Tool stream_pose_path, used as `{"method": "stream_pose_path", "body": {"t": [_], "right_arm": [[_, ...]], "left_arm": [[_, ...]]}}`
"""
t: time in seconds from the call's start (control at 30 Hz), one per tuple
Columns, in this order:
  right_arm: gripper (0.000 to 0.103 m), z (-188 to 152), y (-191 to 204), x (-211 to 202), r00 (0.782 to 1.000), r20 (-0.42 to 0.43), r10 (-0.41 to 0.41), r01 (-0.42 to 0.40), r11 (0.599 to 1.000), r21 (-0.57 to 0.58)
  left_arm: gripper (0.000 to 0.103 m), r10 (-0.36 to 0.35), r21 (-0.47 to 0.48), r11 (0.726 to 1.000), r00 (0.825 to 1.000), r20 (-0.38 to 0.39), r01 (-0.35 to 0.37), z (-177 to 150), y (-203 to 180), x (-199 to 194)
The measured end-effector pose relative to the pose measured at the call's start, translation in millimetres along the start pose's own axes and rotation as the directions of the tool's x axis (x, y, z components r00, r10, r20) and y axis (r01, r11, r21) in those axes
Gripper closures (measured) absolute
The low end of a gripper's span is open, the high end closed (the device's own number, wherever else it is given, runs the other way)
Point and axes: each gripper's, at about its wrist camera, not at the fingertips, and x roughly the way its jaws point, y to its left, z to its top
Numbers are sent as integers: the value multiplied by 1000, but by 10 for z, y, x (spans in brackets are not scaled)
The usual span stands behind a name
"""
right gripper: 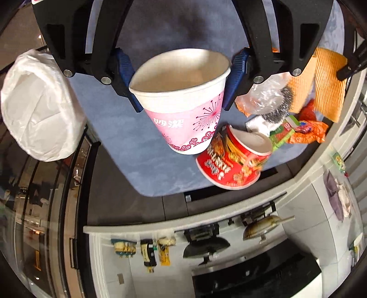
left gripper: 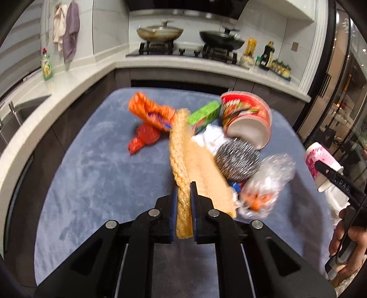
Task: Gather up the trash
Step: 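Carry both items over the bin and open both tools to drop them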
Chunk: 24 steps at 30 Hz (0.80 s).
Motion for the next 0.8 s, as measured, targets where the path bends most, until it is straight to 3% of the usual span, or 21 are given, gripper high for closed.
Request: {"method": "stream_pose_path", "body": {"t": [0.23, 0.4, 0.5, 0.6, 0.8], "right_arm": [[37, 72, -257, -546, 996, 88, -19, 17, 999, 28], [36, 114, -568, -895, 988, 138, -71, 64, 996, 56], [36, 119, -804, -1064, 980, 160, -116, 105, 991, 79], [36, 118, -1063, -1185, 971, 170, -168, 153, 983, 102], [36, 80, -1590, -1278, 951, 155, -268, 244, 957, 158]], "left_arm": [[93, -70, 61, 996, 993, 97, 65, 194, -368, -428], [93, -170, 134, 979, 977, 129, 153, 308, -840, -591], [93, -234, 186, 960, 964, 129, 208, 364, -1208, -627], [93, -326, 227, 927, 940, 100, 297, 403, -1638, -619], [93, -438, 332, 855, 898, 50, 398, 370, -2478, -531]]}}
